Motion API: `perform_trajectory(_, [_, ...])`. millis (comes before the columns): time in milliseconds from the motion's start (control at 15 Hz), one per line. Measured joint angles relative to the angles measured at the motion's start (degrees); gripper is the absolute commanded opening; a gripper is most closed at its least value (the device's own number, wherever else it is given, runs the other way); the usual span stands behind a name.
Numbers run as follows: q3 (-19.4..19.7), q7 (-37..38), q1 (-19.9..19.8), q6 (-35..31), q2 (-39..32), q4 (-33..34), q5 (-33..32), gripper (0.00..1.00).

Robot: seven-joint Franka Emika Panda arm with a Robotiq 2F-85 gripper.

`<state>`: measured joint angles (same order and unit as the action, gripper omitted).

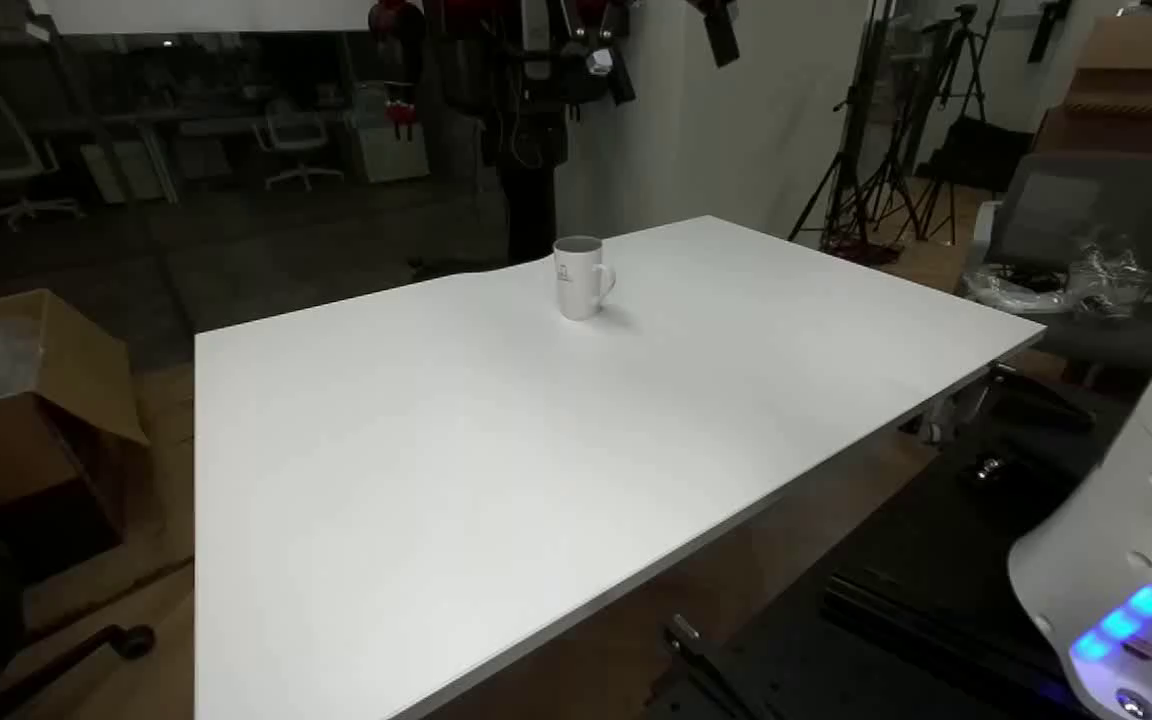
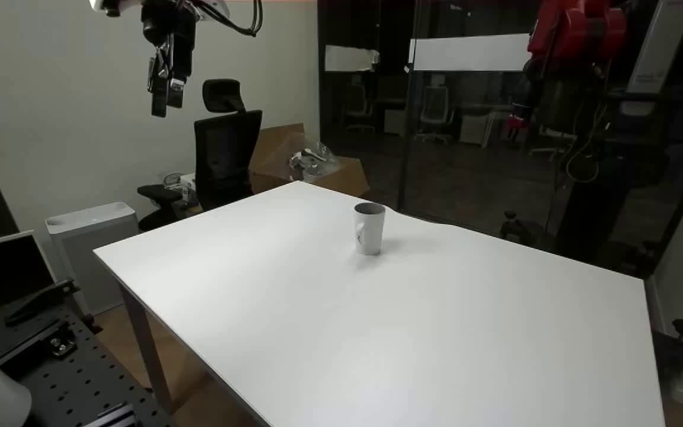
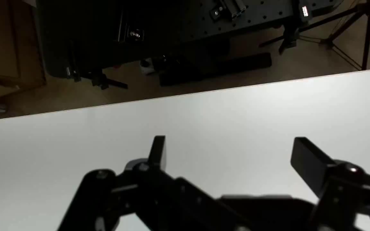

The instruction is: Move the cup slightly down on the table

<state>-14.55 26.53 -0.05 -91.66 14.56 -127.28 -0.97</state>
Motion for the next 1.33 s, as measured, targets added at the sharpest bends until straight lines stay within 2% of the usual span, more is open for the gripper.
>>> perform_trajectory(1333, [0.0,-0.09,0.0,0.0,-0.72,-1.32,0.0,1.0])
